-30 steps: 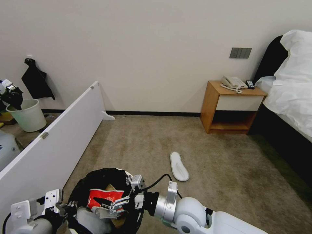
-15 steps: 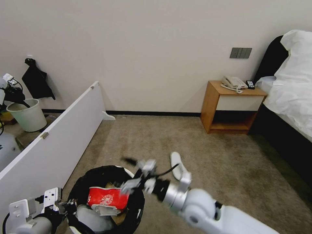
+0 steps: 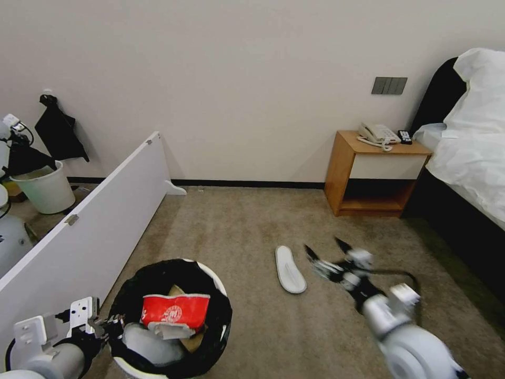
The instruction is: Pick up the trash bin, then pick up the garbage from the floor and place it into the trash bin.
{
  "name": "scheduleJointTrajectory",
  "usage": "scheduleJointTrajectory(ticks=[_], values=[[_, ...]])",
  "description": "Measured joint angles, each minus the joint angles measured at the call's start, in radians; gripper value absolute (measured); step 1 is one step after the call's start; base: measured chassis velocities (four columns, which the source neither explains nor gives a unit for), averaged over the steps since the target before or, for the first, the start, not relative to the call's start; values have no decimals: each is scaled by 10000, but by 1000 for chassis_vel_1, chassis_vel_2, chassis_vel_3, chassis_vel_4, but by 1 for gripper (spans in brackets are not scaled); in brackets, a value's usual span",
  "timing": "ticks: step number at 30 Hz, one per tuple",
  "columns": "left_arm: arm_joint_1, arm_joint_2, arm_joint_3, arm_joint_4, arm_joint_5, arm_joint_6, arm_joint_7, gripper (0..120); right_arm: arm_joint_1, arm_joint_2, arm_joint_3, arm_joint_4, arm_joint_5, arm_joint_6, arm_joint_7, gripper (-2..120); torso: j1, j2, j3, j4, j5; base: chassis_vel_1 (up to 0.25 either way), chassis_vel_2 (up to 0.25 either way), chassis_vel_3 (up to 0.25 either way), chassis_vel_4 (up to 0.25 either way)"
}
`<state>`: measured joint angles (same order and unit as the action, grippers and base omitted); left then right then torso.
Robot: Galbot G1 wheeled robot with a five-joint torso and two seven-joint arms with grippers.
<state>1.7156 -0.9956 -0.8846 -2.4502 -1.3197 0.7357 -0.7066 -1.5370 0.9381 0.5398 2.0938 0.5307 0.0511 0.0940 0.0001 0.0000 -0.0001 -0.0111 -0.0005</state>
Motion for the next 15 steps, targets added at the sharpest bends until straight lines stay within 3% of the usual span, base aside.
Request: scheduleJointTrajectory(ticks=[3,6,10,11,12,15], values=[[-7,-33,-7,22,11,0,26,1,-553,184,399,15,-278,188,-162,100,0,1,-1,4,11,0,0,0,0],[-99,44,-35,228,5,0,117,1,-2382,1200,1625,37,-1249,881,-1003,100,0,1,-1,-4,7,0,0,0,0],[-299,159,34,351,-51,0,126,1,-2907,1927,2022,128,-1712,1086,-1371,100,0,1,-1,-5,3,0,0,0,0],[-412,212,113,394,-72,0,124,1,-3058,2253,2125,155,-1919,1132,-1492,100,0,1,0,6,1,0,0,0,0],[-565,286,234,442,-100,0,117,1,-3185,2639,2174,177,-2146,1182,-1592,100,-1,0,0,-5,6,0,0,0,0],[-758,363,383,498,-123,0,94,1,-3280,3150,2193,153,-2410,1299,-1743,100,0,0,0,-3,3,0,0,0,0]])
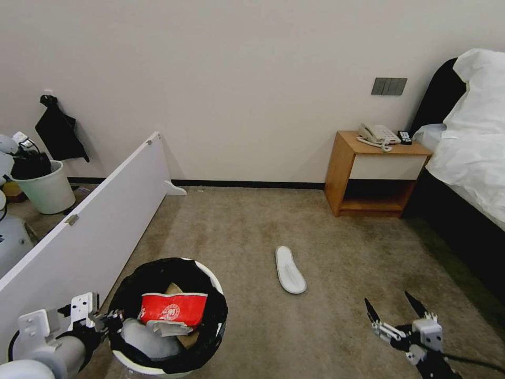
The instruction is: Pick up the trash bin, then pick up the garbage from the floor and place it into the trash bin.
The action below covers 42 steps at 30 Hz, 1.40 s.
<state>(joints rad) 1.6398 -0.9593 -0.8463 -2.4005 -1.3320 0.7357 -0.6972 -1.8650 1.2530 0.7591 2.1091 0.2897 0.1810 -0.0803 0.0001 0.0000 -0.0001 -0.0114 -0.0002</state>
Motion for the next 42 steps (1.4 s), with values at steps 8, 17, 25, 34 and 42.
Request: scheduleJointTrajectory(ticks=[8,17,25,34,42], values=[[-207,-91,135,61,-12,-2,-8,1,6,295,60,-57,-54,67,-74,100,0,1,1,5,0,0,0,0,0],[-521,-123,268,198,-6,-2,14,1,-13,357,85,-216,-62,157,-286,100,0,0,0,4,1,0,0,0,0],[-827,-73,527,309,-8,-2,-26,1,65,339,87,-312,12,159,-343,100,0,0,1,3,2,-35,30,30,-29],[-970,-43,651,403,-27,-3,-28,1,83,416,88,-370,17,129,-370,100,0,0,2,2,2,-53,46,48,-38],[-993,-46,691,410,-32,-3,-28,1,79,461,67,-398,11,127,-483,100,0,0,1,3,2,-50,49,44,-44]])
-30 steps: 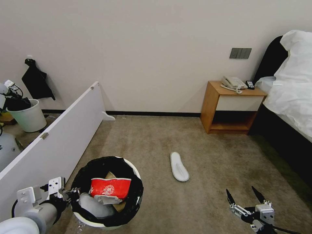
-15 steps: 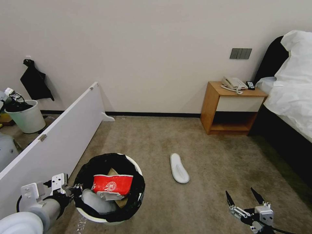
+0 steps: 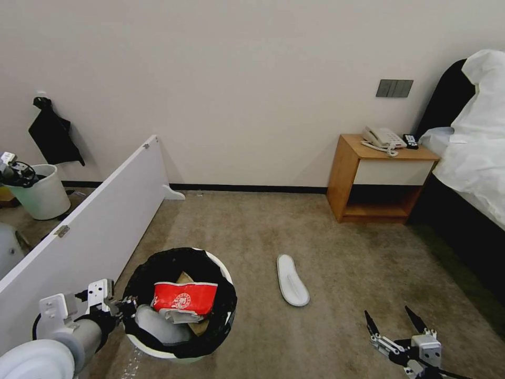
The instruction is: Pick up the trash bin, then pick up the garbage from the floor and place it into the trash bin.
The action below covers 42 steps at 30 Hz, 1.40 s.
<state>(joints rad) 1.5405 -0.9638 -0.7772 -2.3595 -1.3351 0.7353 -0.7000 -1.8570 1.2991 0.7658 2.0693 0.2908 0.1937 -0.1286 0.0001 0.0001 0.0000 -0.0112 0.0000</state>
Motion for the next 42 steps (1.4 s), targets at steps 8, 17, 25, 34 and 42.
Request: scheduleJointTrajectory(ticks=[8,17,25,34,42], values=[[8,-20,-17,-1,-4,0,1,1,3,-20,-38,-19,9,-3,-53,100,0,0,0,0,0,-78,69,65,-70],[-6,-81,25,2,7,0,4,1,12,-96,-22,-39,131,-36,-88,100,0,0,0,0,0,-66,64,59,-65],[-17,-94,23,5,10,0,4,1,73,-169,-36,-90,243,-74,-112,100,0,-1,0,1,0,-90,94,108,-98],[-54,-102,37,35,16,0,5,1,120,-221,-76,-134,314,-114,-113,100,0,0,-1,0,0,-121,115,118,-110],[-108,-109,76,58,16,0,5,1,145,-266,-87,-170,358,-124,-116,100,0,0,0,0,-1,-120,115,113,-126]])
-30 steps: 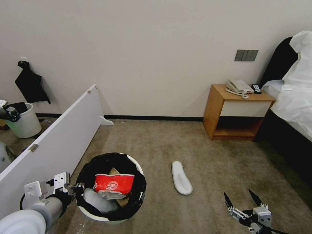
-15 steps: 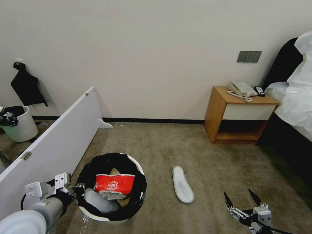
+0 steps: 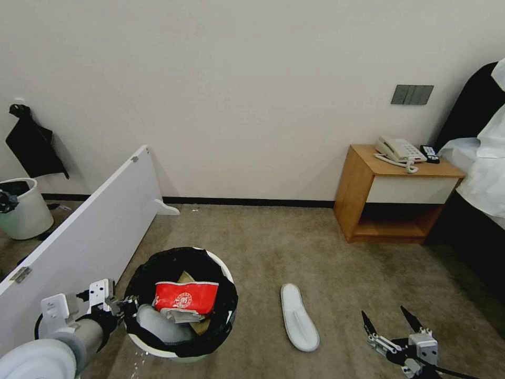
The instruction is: Pick up the trash bin, then pick up the garbage from the floor and place it into the trash bin.
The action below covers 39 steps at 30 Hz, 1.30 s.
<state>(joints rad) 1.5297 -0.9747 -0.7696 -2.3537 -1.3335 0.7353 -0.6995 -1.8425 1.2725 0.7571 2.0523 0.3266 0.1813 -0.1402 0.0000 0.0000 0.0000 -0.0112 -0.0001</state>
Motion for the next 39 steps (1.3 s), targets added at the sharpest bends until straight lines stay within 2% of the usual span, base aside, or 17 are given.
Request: scheduleJointTrajectory(ticks=[16,19,21,22,24,28,32,39], values=[[41,-55,-62,-85,-15,0,-4,1,203,-142,-351,-344,-459,-105,335,100,1,0,0,0,0,-90,80,79,-77],[92,-80,-103,-149,-15,-1,-25,1,364,-290,-529,-536,-533,-382,420,100,0,0,-1,0,1,0,0,0,0],[201,-110,-205,-227,-15,0,-41,1,590,-577,-874,-729,-650,-1309,951,100,0,0,-1,0,1,0,0,0,0],[201,-110,-205,-227,-15,0,-41,1,590,-577,-874,-729,-650,-1309,951,100,0,0,-1,0,1,0,0,0,0],[286,-172,-287,-272,-7,0,-48,1,947,-761,-1170,-1003,-792,-1981,1292,100,0,0,0,1,1,0,0,0,0],[423,-248,-403,-340,28,0,-59,1,1630,-940,-1582,-1460,-734,-2588,1369,100,0,0,-1,3,0,0,0,0,0],[511,-288,-556,-396,18,0,-131,1,2425,-1021,-2232,-1934,-330,-3063,1384,100,0,0,0,3,0,0,0,0,0],[575,-286,-659,-432,-16,0,-192,1,3262,-815,-2978,-2656,-194,-3385,1552,100,0,-1,0,0,1,0,0,0,0]])
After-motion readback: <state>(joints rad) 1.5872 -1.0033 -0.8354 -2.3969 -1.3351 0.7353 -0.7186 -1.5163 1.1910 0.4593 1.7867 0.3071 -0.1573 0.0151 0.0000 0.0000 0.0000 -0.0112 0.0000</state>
